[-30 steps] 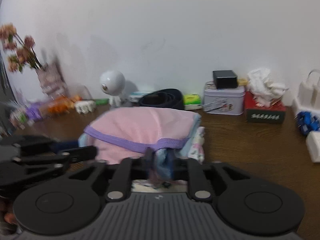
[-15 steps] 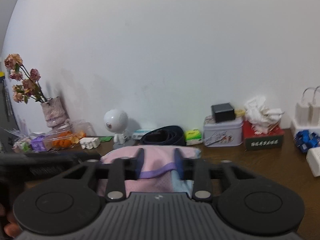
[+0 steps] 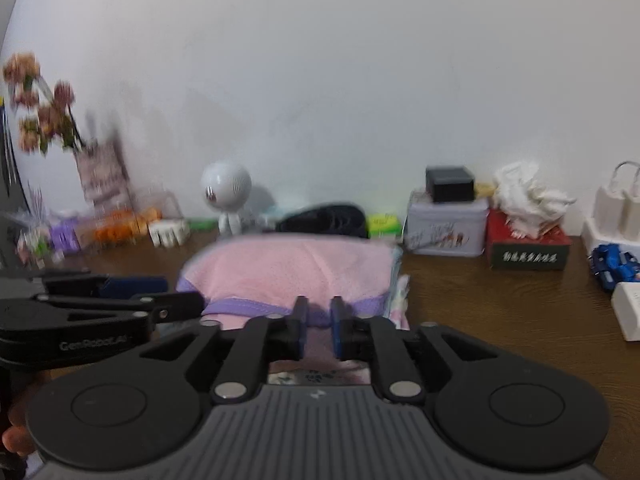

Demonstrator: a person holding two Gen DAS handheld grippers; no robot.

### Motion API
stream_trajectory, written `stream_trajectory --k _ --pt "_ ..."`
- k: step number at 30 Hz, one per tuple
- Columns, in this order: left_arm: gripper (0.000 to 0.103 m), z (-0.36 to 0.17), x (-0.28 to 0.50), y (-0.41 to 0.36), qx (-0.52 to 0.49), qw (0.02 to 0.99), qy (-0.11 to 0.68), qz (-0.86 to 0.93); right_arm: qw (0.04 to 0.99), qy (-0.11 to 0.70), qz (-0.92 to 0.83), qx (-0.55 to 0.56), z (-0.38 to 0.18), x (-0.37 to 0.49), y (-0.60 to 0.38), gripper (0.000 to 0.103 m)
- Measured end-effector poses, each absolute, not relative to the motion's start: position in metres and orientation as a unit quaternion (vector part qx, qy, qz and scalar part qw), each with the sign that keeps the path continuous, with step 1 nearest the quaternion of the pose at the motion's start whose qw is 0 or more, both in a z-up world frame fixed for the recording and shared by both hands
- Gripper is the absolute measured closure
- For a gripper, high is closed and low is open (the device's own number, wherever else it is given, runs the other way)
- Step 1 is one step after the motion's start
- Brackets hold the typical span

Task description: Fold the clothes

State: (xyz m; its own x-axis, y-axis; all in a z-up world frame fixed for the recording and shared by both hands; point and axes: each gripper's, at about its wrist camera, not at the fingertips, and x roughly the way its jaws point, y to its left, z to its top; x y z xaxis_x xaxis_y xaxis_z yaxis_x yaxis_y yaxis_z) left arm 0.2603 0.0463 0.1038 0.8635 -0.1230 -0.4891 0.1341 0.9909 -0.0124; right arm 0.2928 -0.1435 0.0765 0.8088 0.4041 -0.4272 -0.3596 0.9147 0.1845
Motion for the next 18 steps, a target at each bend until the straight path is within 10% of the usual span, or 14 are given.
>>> stream_trajectory --k 18 --pt "0.016 0.067 0.023 0.054 -0.008 0.960 0.280 0.024 0.954 0.276 0.115 0.018 0.051 0.047 -0.171 0.001"
